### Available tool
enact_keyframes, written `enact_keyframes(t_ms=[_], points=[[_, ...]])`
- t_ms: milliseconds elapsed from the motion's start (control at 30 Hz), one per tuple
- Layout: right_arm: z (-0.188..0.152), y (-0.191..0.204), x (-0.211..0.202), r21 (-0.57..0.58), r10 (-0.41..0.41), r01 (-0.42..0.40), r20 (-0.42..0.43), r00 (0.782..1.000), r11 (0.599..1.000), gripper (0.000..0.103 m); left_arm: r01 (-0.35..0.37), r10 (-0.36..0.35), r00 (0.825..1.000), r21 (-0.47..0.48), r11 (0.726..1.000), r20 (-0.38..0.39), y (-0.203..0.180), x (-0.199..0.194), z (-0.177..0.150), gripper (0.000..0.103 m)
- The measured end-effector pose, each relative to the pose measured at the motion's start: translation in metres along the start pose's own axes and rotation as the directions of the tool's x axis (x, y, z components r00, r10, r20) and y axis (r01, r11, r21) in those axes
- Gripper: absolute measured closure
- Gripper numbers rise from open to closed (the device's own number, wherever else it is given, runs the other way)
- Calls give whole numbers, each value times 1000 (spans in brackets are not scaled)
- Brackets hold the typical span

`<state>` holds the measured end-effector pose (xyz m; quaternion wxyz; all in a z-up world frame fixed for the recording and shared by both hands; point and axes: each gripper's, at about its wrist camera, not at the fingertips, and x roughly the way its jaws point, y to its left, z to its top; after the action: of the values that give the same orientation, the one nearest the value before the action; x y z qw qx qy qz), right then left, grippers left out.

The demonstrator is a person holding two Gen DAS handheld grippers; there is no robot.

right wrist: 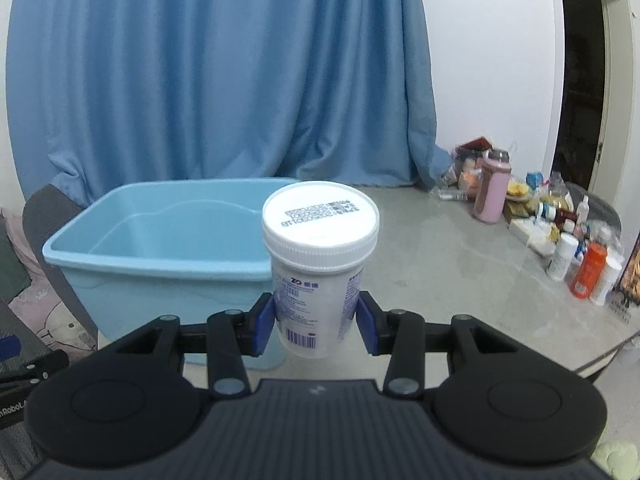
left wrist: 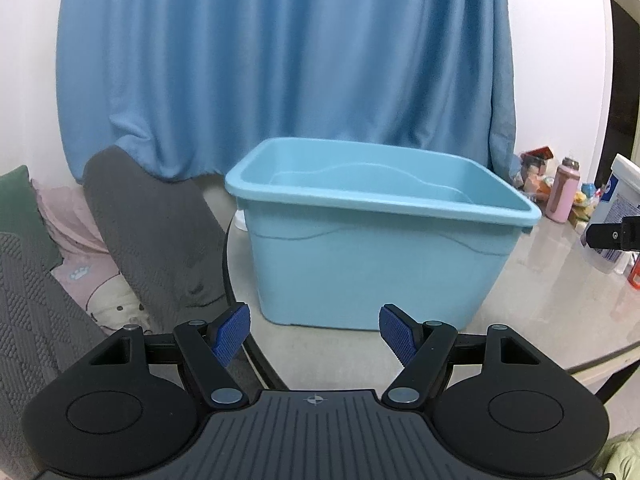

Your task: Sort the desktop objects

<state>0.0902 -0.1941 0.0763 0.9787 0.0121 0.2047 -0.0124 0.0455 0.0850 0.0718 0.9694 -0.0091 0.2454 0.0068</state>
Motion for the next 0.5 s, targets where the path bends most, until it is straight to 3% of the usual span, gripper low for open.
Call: enact_keyframes(t_ms=[500], points=[[39,9,19,-17,43,-43,33,999,999,59,-15,15,1000,8,1000,-20,1,19,20,29]])
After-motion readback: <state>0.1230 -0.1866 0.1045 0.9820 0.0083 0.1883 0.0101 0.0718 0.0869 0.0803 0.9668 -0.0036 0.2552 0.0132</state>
